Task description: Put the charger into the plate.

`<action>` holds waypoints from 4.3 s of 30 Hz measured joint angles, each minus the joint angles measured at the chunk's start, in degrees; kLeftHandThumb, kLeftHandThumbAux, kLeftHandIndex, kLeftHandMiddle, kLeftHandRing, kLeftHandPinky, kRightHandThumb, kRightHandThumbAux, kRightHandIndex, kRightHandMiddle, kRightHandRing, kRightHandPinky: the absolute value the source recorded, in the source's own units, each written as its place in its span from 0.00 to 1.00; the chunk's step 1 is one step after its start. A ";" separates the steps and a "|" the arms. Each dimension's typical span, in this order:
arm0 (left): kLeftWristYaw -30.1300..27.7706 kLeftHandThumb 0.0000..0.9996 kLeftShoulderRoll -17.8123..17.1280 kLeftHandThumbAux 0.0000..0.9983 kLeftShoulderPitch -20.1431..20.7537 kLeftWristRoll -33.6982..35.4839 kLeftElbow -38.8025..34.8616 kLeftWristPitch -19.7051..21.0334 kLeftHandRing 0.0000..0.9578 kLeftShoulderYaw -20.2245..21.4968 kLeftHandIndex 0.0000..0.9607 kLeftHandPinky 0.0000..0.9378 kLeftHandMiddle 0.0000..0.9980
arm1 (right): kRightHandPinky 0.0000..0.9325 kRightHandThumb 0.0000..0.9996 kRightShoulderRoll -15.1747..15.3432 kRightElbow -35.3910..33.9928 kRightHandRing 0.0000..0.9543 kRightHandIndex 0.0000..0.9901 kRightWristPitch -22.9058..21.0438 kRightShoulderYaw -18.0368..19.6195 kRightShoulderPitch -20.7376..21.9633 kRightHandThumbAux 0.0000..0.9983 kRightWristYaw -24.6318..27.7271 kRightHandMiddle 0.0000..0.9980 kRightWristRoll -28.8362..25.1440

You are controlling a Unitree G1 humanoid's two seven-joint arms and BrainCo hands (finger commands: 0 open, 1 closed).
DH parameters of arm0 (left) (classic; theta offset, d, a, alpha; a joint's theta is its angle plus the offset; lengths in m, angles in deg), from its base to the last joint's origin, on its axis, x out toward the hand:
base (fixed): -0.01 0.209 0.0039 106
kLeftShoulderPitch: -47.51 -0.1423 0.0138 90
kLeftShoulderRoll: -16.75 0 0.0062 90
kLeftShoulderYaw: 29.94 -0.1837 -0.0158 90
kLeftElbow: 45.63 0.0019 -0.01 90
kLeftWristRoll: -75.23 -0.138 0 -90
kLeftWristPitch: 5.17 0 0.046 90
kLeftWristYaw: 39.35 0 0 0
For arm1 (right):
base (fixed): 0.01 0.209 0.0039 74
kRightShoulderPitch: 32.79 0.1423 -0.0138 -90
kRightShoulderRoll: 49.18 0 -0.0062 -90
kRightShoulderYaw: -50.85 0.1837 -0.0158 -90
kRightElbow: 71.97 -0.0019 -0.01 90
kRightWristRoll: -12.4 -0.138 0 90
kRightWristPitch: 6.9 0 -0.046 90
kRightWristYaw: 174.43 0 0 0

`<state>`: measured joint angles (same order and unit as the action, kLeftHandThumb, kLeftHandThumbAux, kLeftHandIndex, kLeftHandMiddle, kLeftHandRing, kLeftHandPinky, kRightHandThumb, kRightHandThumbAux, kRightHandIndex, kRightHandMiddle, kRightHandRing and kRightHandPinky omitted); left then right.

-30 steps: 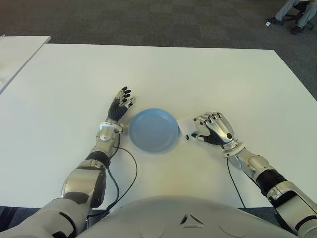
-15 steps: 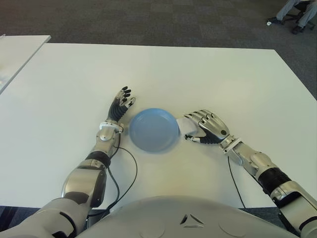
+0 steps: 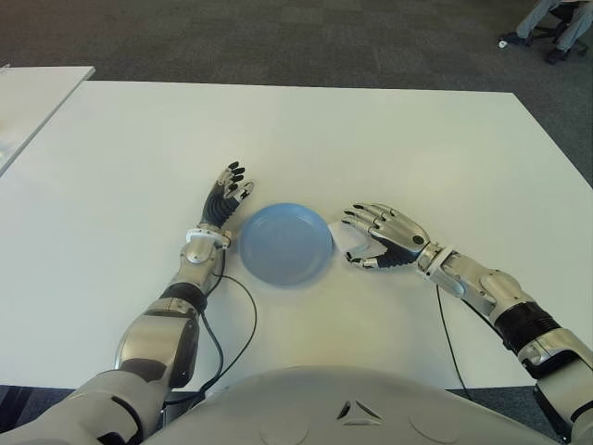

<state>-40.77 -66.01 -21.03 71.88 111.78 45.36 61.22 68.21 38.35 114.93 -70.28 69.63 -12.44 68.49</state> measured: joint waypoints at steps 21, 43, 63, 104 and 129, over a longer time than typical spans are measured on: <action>-0.22 0.00 -0.02 0.53 -0.02 0.01 -0.01 0.01 0.14 0.01 0.02 0.11 0.15 | 0.00 0.20 0.94 -2.97 0.00 0.00 4.55 1.35 2.03 0.17 10.68 0.00 -2.45; -0.25 0.00 -0.03 0.53 0.01 0.01 -0.05 0.06 0.14 -0.02 0.02 0.13 0.15 | 0.00 0.18 1.25 -0.98 0.00 0.00 9.40 1.01 9.32 0.19 10.69 0.00 1.32; -0.24 0.00 -0.08 0.50 -0.13 -0.05 -0.63 0.07 0.15 -0.43 0.01 0.14 0.15 | 0.00 0.18 -0.26 -0.73 0.00 0.00 10.31 0.93 9.99 0.22 9.99 0.00 1.28; -0.51 0.00 -0.16 0.52 0.20 0.02 -0.20 0.65 0.12 -0.05 0.00 0.10 0.12 | 0.00 0.32 -32.72 -32.16 0.00 0.00 -42.04 9.66 -26.36 0.13 4.22 0.00 5.96; -0.64 0.00 -0.25 0.50 0.22 0.00 -0.11 0.60 0.14 -0.18 0.01 0.13 0.14 | 0.00 0.35 -37.63 -37.74 0.00 0.00 -49.62 3.45 -34.16 0.14 3.26 0.00 11.76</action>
<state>-41.41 -66.26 -20.81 71.87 111.67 45.95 61.04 30.58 0.61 65.32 -66.83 35.47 -9.18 80.25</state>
